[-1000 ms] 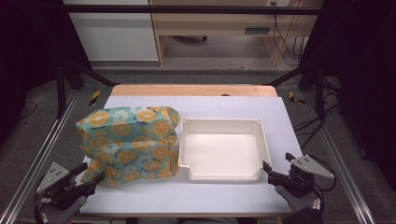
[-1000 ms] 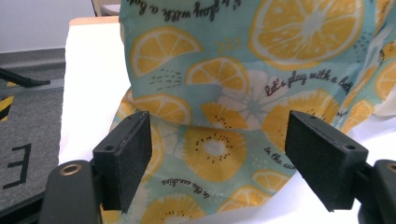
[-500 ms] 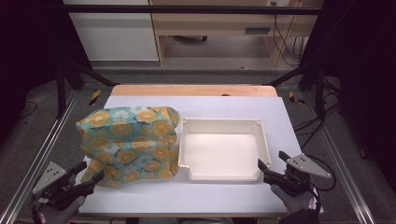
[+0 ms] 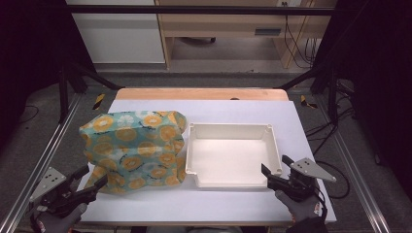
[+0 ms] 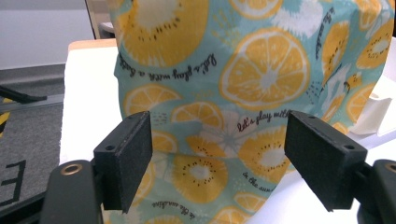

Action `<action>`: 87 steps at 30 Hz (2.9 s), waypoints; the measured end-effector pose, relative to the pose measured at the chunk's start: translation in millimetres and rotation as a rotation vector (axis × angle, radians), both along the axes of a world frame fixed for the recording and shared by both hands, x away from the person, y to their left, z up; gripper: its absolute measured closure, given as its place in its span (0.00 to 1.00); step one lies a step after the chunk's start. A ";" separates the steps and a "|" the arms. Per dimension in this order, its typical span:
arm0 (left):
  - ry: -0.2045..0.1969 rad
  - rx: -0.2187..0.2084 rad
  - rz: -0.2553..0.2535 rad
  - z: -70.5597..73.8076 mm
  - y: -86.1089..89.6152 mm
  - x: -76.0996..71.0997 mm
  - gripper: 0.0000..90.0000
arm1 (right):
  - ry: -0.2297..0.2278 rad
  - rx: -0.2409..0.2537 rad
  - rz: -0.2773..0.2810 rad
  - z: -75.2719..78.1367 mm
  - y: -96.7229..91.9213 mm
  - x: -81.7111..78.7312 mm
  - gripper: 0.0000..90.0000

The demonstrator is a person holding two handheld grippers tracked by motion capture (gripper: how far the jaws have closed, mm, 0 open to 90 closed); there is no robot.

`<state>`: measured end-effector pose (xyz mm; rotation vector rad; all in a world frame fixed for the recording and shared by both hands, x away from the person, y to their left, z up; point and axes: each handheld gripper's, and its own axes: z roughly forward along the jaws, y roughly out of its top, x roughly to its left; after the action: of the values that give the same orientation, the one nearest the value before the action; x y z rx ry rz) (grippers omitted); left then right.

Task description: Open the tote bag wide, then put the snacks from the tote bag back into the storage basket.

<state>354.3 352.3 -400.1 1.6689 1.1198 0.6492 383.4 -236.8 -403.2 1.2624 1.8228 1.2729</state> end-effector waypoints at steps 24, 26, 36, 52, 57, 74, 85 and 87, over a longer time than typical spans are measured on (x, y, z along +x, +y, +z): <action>-0.030 -0.004 0.001 17.5 -0.3 0.2 0.26 | -0.012 0.005 0.054 11.4 28.9 8.6 0.26; -0.031 -0.006 0.001 18.5 -0.1 0.2 0.26 | -0.013 0.007 0.058 12.2 30.1 8.8 0.27; -0.039 0.002 -0.007 24.4 -0.6 1.8 0.26 | -0.027 0.022 0.075 19.4 34.4 10.2 0.28; -0.062 0.017 -0.011 40.6 -3.1 7.9 0.27 | -0.032 0.039 0.119 25.7 51.7 17.3 0.32; -0.072 0.021 -0.011 45.9 -4.5 9.2 0.28 | -0.035 0.045 0.134 28.5 57.3 19.6 0.33; -0.089 0.007 -0.010 59.0 -4.8 13.9 0.29 | -0.050 0.049 0.192 42.6 87.0 28.9 0.34; -0.102 -0.001 -0.010 66.9 -7.5 19.9 0.30 | -0.058 0.059 0.219 51.3 104.7 33.9 0.37; -0.103 -0.002 -0.009 68.3 -8.4 21.4 0.30 | -0.061 0.060 0.227 53.0 108.5 34.7 0.37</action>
<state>375.7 343.9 -331.8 1.6189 1.0391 0.7197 418.1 -128.3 -350.2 1.0576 1.9396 1.4810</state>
